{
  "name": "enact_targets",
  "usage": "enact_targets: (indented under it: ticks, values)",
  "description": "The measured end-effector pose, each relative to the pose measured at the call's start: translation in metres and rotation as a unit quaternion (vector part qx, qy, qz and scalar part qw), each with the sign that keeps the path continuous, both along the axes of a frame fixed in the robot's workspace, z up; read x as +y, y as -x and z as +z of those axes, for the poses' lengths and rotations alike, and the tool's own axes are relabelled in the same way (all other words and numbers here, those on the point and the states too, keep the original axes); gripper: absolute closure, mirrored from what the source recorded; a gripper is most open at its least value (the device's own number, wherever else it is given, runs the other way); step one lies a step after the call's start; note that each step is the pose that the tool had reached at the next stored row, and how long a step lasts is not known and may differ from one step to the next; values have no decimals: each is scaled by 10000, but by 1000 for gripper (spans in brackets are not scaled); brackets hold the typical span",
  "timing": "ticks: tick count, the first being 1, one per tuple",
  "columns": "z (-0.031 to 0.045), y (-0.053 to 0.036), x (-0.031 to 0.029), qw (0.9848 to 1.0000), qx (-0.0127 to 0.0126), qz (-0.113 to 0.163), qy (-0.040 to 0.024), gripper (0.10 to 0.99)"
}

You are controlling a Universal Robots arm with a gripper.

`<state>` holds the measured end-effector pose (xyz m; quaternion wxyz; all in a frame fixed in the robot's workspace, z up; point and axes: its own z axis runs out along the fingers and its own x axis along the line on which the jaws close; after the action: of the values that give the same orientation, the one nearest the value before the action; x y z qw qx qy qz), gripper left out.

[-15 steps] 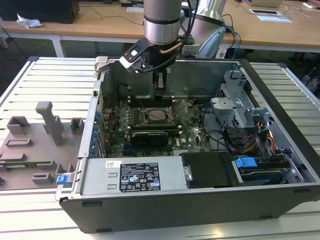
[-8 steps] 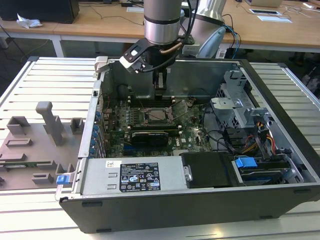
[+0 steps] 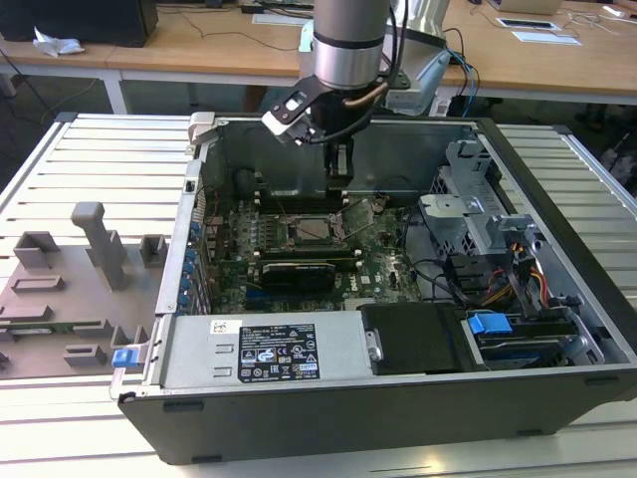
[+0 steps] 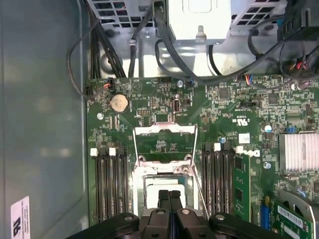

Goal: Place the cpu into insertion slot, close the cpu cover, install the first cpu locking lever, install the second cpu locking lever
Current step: 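Close the cpu cover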

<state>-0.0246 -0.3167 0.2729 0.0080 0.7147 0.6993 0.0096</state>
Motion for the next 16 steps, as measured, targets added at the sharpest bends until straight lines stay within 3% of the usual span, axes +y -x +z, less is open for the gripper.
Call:
enact_targets:
  ticks: [2, 5, 10, 11, 14, 16]
  values:
    - [79, -1, 0, 10000, 0, 0, 0, 980]
    - [279, -3, 1, 10000, 0, 0, 0, 980]
    - [283, -8, 0, 10000, 0, 1, 0, 980]
    - [284, -49, 1, 10000, 5, 0, 1, 980]
    - [283, -297, 7, 10000, 38, 0, -1, 980]
    - [283, -354, 10, 10000, 51, 0, 0, 980]
